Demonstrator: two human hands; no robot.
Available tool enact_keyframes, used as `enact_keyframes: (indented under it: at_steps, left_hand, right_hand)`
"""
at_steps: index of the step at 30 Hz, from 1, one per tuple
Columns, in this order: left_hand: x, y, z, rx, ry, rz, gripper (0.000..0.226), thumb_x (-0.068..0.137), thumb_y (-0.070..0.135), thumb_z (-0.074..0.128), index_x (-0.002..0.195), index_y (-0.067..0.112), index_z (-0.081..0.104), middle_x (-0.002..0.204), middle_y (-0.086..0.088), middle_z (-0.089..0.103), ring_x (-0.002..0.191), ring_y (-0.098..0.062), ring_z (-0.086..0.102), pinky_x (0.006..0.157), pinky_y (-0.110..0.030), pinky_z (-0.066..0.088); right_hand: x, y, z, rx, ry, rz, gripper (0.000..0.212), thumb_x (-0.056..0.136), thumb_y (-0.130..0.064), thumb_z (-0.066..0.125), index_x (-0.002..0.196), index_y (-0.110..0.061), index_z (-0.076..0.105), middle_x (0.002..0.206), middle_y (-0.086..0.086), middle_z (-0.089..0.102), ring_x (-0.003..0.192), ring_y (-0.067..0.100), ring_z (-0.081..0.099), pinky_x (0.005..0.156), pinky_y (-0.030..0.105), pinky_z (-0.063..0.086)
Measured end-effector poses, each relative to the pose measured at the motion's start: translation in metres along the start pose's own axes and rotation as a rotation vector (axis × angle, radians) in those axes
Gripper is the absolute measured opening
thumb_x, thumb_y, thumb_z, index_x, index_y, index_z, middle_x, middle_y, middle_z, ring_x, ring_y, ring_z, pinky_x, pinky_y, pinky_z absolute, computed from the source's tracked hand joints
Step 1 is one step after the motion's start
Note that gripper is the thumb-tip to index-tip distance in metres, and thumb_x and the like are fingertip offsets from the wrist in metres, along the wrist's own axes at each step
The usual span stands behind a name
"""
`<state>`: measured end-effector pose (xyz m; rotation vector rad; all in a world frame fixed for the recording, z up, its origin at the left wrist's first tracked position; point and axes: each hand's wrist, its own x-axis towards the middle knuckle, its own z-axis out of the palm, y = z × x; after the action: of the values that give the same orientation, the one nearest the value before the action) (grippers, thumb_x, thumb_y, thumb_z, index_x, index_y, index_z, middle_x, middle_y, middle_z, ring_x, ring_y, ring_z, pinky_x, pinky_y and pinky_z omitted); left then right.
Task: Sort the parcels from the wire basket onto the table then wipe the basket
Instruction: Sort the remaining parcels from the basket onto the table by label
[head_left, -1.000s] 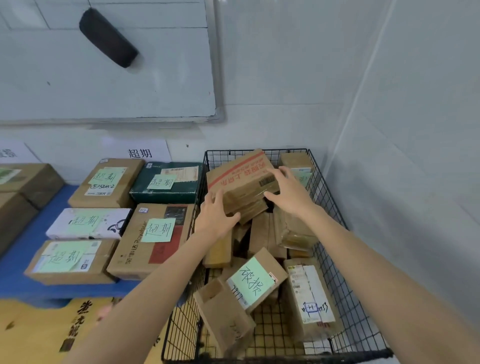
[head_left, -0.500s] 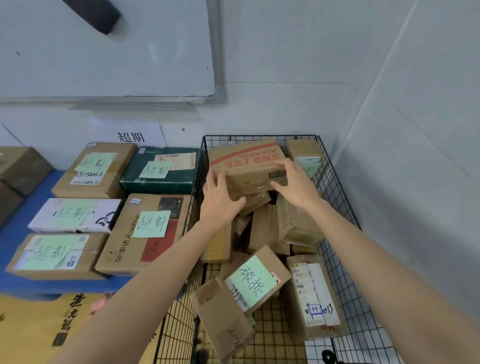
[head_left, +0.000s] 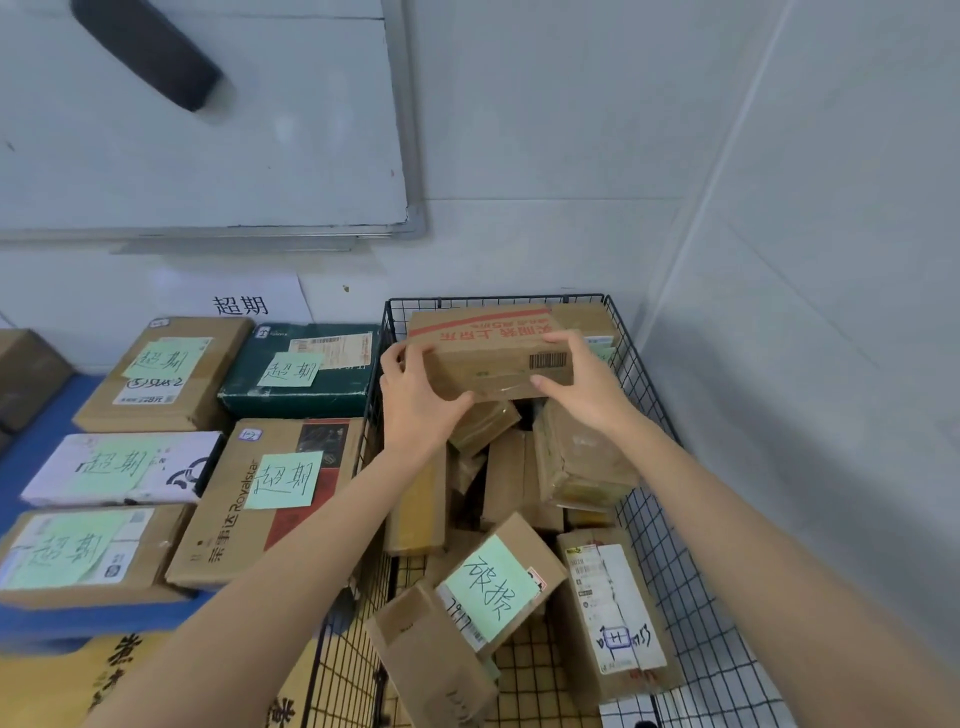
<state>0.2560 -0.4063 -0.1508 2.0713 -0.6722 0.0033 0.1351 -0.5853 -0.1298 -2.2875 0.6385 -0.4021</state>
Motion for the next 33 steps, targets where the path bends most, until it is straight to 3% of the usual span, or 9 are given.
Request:
enact_keyframes:
  at_steps: [7,10,13,17,21,25,29,31,33]
  left_hand:
    - [0.001,0.040,-0.032,-0.114,0.070,0.169,0.088,0.068,0.023,0.088,0.141,0.019,0.037,0.141,-0.002,0.036,0.119,-0.005,0.037,0.100,-0.027,0.037]
    - [0.003,0.057,-0.045,-0.162,0.095,0.259,0.089,0.067,0.019,0.089,0.141,0.016,0.039,0.137,-0.003,0.040,0.123,-0.009,0.041,0.109,-0.034,0.040]
    - [0.004,0.073,-0.058,-0.189,0.114,0.326,0.092,0.066,0.025,0.090,0.141,0.022,0.037,0.137,0.002,0.040,0.125,-0.011,0.044,0.109,-0.038,0.042]
    - [0.004,0.100,-0.080,-0.278,0.149,0.354,0.094,0.067,0.029,0.091,0.141,0.028,0.031,0.139,0.010,0.043,0.120,-0.006,0.048,0.101,-0.026,0.045]
    - [0.006,0.122,-0.104,-0.399,0.179,0.378,0.091,0.066,0.019,0.091,0.132,0.030,0.030,0.134,0.014,0.042,0.112,0.012,0.048,0.093,-0.007,0.042]
    - [0.007,0.138,-0.123,-0.441,0.205,0.421,0.086,0.064,0.014,0.091,0.127,0.028,0.034,0.126,0.013,0.048,0.117,-0.003,0.053,0.101,-0.015,0.044]
    - [0.004,0.149,-0.136,-0.503,0.218,0.457,0.076,0.067,0.011,0.089,0.124,0.024,0.040,0.122,0.020,0.050,0.121,-0.002,0.052,0.107,-0.026,0.044]
    - [0.003,0.153,-0.142,-0.512,0.229,0.468,0.075,0.069,0.012,0.089,0.125,0.022,0.041,0.125,0.017,0.052,0.123,-0.004,0.052,0.108,-0.031,0.045]
    - [0.002,0.159,-0.148,-0.498,0.238,0.484,0.077,0.069,0.015,0.089,0.129,0.022,0.042,0.127,0.014,0.054,0.125,-0.005,0.051,0.107,-0.034,0.046]
  right_hand:
    - [-0.023,-0.029,-0.046,0.046,0.183,-0.178,0.069,0.087,-0.030,0.073,0.144,-0.037,0.035,0.147,-0.014,0.040,0.136,0.010,0.037,0.116,0.046,0.033]
    - [-0.029,-0.047,-0.064,0.027,0.248,-0.172,0.075,0.085,-0.033,0.074,0.146,-0.040,0.031,0.150,-0.002,0.037,0.134,0.014,0.040,0.114,0.048,0.034]
    - [-0.036,-0.064,-0.081,0.046,0.300,-0.200,0.083,0.085,-0.032,0.075,0.150,-0.038,0.024,0.153,-0.002,0.032,0.135,0.011,0.035,0.115,0.042,0.031]
    - [-0.045,-0.085,-0.099,0.195,0.376,-0.256,0.098,0.084,-0.030,0.077,0.155,-0.039,0.009,0.158,-0.013,0.021,0.138,-0.004,0.021,0.114,0.028,0.021]
    - [-0.050,-0.107,-0.120,0.336,0.404,-0.283,0.095,0.083,-0.031,0.079,0.149,-0.045,0.012,0.137,-0.016,0.043,0.134,0.008,0.041,0.112,0.030,0.033]
    - [-0.053,-0.123,-0.138,0.411,0.404,-0.330,0.080,0.081,-0.032,0.078,0.139,-0.038,0.023,0.139,-0.004,0.046,0.130,0.012,0.048,0.114,0.036,0.037]
    - [-0.057,-0.139,-0.147,0.443,0.401,-0.362,0.080,0.070,-0.047,0.076,0.133,-0.033,0.028,0.142,-0.005,0.045,0.128,0.009,0.048,0.114,0.038,0.038]
    - [-0.058,-0.144,-0.150,0.460,0.407,-0.387,0.080,0.071,-0.046,0.075,0.134,-0.037,0.027,0.142,-0.008,0.046,0.128,0.006,0.048,0.111,0.032,0.040]
    - [-0.059,-0.148,-0.152,0.447,0.415,-0.410,0.085,0.075,-0.042,0.076,0.142,-0.038,0.024,0.143,-0.011,0.047,0.127,-0.002,0.048,0.103,0.015,0.040]
